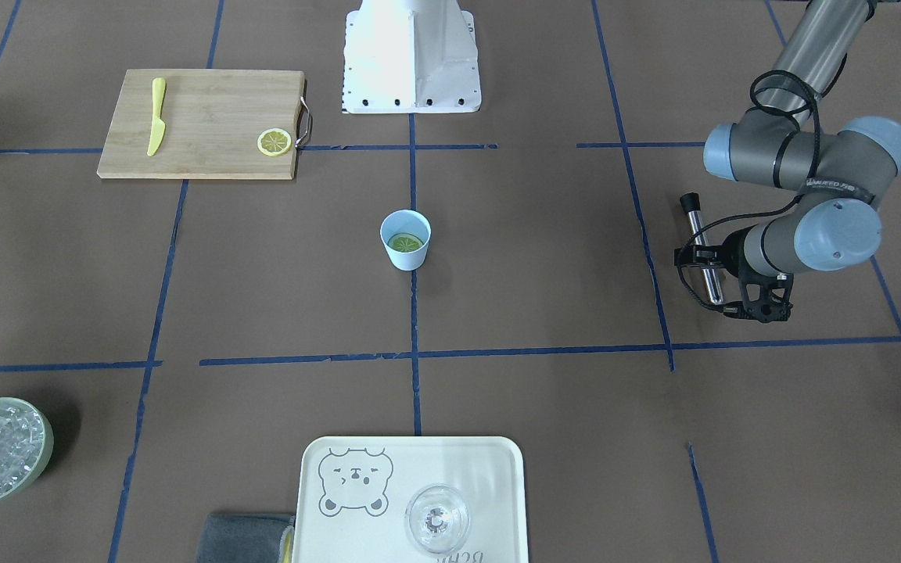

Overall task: Squeeze lemon into cup
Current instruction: 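Grasp the upright steel muddler with the left gripper and lift it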

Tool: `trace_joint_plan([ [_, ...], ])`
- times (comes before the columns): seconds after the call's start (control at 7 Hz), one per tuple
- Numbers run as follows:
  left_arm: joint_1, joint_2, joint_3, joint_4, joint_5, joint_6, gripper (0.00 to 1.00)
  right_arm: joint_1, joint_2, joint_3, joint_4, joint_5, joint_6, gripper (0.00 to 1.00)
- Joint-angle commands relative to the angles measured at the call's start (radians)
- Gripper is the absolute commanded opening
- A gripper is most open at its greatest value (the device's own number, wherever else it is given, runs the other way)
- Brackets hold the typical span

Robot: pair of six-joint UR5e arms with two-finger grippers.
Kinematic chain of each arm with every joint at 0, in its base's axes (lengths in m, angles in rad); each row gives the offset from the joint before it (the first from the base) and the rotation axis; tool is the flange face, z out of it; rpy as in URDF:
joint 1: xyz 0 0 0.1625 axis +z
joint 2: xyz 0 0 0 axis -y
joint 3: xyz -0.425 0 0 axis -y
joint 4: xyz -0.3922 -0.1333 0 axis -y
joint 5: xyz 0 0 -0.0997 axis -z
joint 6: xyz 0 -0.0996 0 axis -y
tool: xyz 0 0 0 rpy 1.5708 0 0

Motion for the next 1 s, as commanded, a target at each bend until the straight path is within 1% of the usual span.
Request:
trace_joint_plan([
  [0.0, 0.001, 0.001, 0.001, -0.005, 0.000, 0.000, 0.75, 0.001, 0.000, 0.001, 0.000, 0.000, 0.000, 1.00],
  [0.14, 0.001, 0.001, -0.001, -0.005, 0.000, 0.000, 0.45, 0.001, -0.002, 0.003, 0.000, 0.000, 0.000, 1.00],
  [0.29, 0.001, 0.001, -0.010, -0.005, 0.008, 0.002, 0.20, 0.004, -0.003, 0.001, 0.000, 0.000, 0.000, 1.00],
  [0.43, -0.001, 0.001, -0.029, -0.004, 0.059, -0.003, 0.00, 0.005, -0.002, 0.001, 0.000, 0.000, 0.000, 1.00],
  [0.57, -0.002, 0.006, -0.057, -0.003, 0.084, -0.046, 0.00, 0.005, -0.002, 0.001, 0.000, 0.002, 0.000, 1.00],
  [0.71, -0.007, 0.012, -0.107, -0.002, 0.087, -0.098, 0.00, 0.005, -0.002, 0.003, 0.002, 0.005, 0.000, 1.00],
  [0.86, -0.013, 0.014, -0.164, 0.000, 0.127, -0.104, 0.00, 0.007, 0.000, 0.003, 0.002, 0.003, -0.005, 1.00],
])
